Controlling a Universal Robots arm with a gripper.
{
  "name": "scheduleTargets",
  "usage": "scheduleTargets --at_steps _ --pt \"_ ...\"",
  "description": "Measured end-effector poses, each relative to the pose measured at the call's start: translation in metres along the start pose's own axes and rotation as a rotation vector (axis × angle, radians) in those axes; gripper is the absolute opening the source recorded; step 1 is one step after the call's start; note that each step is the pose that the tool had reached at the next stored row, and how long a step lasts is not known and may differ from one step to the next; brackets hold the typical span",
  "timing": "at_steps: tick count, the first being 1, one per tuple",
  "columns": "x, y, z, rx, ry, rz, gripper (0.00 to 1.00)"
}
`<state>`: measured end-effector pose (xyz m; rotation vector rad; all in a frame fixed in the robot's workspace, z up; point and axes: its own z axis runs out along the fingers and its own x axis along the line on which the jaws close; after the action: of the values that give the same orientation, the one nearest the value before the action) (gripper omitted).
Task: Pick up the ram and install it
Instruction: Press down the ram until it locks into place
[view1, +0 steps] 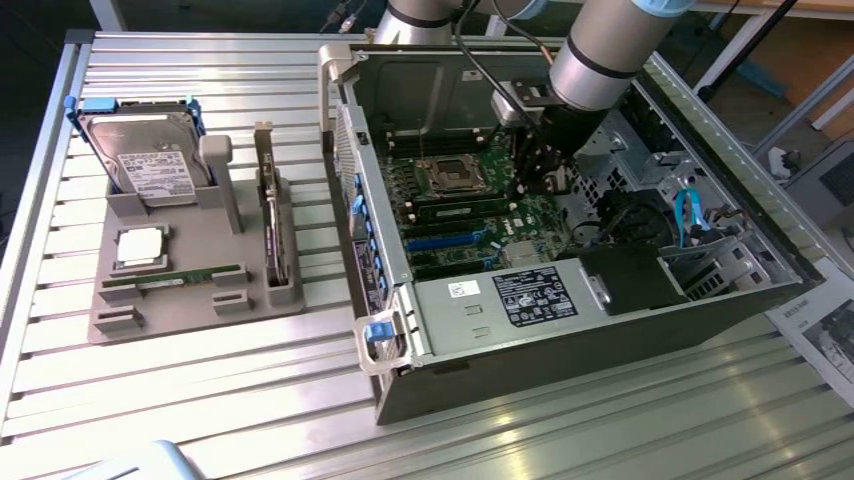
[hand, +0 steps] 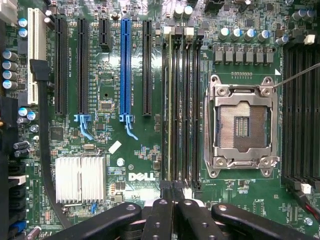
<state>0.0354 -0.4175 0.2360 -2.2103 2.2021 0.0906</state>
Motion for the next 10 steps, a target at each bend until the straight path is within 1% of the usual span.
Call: scheduleTargets --at_steps 3,10 --pt "0.0000 0.0000 0.0000 0.0000 0.0001 0.000 0.10" --pt "0.0002 -0.0001 0.0036 -0.0001 0.0003 0.000 0.10"
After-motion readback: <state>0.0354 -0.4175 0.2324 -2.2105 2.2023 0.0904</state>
